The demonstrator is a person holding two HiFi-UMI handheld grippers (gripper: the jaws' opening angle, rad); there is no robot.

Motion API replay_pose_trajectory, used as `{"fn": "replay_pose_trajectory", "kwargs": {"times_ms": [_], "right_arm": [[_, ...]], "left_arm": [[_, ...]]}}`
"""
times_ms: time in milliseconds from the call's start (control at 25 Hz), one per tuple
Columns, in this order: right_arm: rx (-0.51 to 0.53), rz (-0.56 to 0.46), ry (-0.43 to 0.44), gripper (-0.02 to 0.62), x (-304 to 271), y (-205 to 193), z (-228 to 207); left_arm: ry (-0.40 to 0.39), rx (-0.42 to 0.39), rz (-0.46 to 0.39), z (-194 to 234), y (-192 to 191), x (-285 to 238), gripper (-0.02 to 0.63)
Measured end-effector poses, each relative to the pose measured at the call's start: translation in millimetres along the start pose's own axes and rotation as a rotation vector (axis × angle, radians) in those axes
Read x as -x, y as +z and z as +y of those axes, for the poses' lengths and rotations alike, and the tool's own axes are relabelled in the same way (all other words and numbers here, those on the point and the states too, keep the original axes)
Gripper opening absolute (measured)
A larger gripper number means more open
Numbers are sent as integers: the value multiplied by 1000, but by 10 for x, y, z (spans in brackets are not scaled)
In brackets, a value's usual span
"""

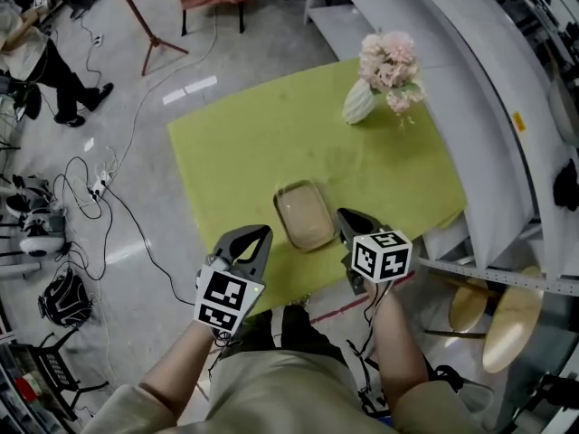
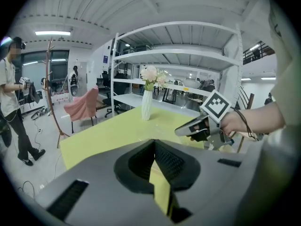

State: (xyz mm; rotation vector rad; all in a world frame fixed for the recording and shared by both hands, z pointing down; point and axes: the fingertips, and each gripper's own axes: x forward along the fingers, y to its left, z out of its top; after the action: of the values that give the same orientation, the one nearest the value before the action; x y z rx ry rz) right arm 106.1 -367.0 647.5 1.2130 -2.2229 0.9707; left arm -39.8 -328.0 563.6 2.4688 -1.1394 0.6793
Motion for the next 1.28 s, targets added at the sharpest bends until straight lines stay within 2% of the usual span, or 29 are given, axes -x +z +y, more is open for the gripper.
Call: {"fn": "replay_pose_trajectory", "kwargs": {"times_ms": [160, 360, 640, 760, 920, 1040, 1160, 1280], "right_arm": [[57, -126, -26, 21, 398, 486, 160], [108, -308, -30, 21, 949, 1109, 415], [177, -547, -25, 21, 1909, 1679, 963], [198, -631, -14, 21, 2271, 1776, 1150], [230, -725, -3, 22, 2713, 1825, 1428], [299, -770, -36, 23, 2997, 1805, 1588], [354, -806, -81, 23, 3212, 1747, 1695], [363, -836, -88, 25, 3351, 1657, 1777]], "left_arm": [[32, -37, -55, 79, 289, 158, 7], [24, 21, -180, 156, 798, 432, 7], [100, -91, -352, 139, 1484, 1082, 6], [124, -132, -405, 48, 1681, 1363, 6], [141, -135, -495, -57, 1938, 1783, 6], [139, -180, -550, -226, 2078, 2036, 6], [159, -244, -583, -371, 2134, 2240, 6], [174, -290, -590, -471, 2085, 2363, 6]]}}
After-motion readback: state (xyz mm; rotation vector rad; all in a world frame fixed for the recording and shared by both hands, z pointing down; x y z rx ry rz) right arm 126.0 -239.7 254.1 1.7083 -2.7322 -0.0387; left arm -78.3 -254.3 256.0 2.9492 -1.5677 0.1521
